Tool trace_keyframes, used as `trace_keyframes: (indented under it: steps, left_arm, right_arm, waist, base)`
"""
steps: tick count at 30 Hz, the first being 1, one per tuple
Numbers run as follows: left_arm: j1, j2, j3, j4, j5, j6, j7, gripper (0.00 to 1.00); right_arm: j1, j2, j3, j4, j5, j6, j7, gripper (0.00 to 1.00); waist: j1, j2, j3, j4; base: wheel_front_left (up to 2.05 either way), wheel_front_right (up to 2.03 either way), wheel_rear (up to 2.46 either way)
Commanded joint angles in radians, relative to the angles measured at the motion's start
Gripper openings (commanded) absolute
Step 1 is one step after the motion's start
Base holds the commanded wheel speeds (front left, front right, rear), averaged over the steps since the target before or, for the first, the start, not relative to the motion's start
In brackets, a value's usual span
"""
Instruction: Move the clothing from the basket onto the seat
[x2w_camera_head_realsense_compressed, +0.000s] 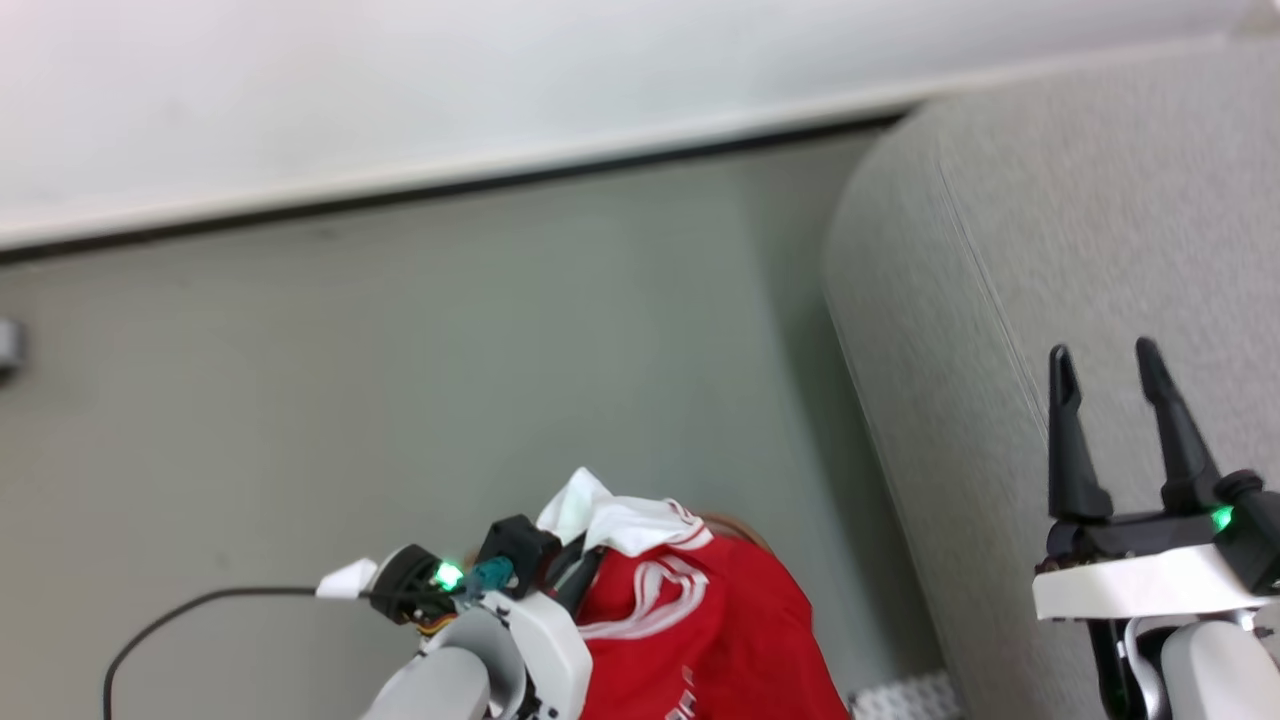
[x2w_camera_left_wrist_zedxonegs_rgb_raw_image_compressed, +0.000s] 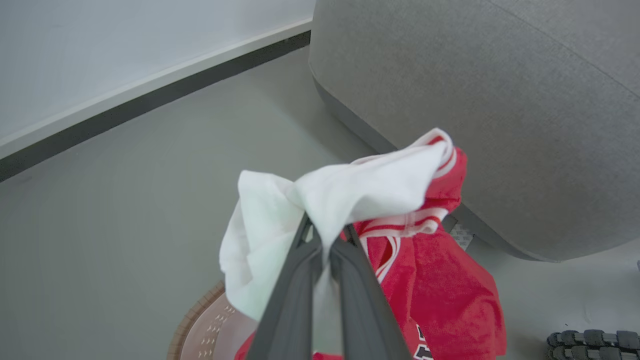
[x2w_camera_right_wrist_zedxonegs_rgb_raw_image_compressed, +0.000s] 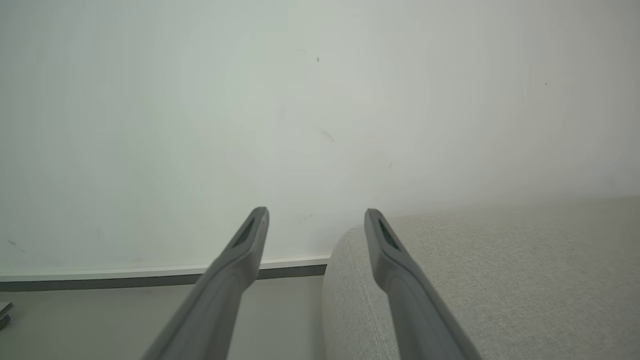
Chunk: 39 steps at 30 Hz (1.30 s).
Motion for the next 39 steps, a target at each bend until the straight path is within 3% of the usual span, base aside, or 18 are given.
trace_keyframes:
  steps: [1,9,17,29,39]
  left_arm:
    - [0.018,0.013,0.004,-0.020,-0.008,0.002,0.000,0.00]
    - [0.097,0.039,0.040,-0.206,-0.016,0.025,-0.001,0.00]
    - [0.125,0.051,0.087,-0.360,-0.072,0.041,0.018,0.00]
    - [0.049,0.065,0.165,-0.620,-0.160,0.067,0.141,0.00]
    - [-0.037,0.067,0.198,-0.705,-0.224,0.063,0.237,0.00]
  right_arm:
    - [0.013,-0.002,0.003,0.004,-0.007,-0.002,-0.002,1.00]
    - [0.069,-0.002,0.006,0.044,-0.017,-0.002,-0.002,1.00]
    - [0.107,-0.002,0.034,0.064,-0.003,-0.002,-0.002,1.00]
    - [0.133,-0.002,0.086,0.077,0.010,-0.002,-0.002,1.00]
    - [0.145,-0.002,0.125,0.061,-0.003,-0.002,-0.002,1.00]
  waist:
    - [0.0001,0.0000,-0.070,0.052]
    - [0.0001,0.0000,-0.191,0.110]
    - [0.0001,0.0000,-0.265,0.124]
    - [0.0001,0.0000,-0.299,0.122]
    - [0.0001,0.0000,-0.311,0.133]
  base:
    - [0.00,0.00,0.00]
    - [0.00,0.00,0.00]
    - [0.00,0.00,0.00]
    - [0.00,0.00,0.00]
    - [0.00,0.00,0.00]
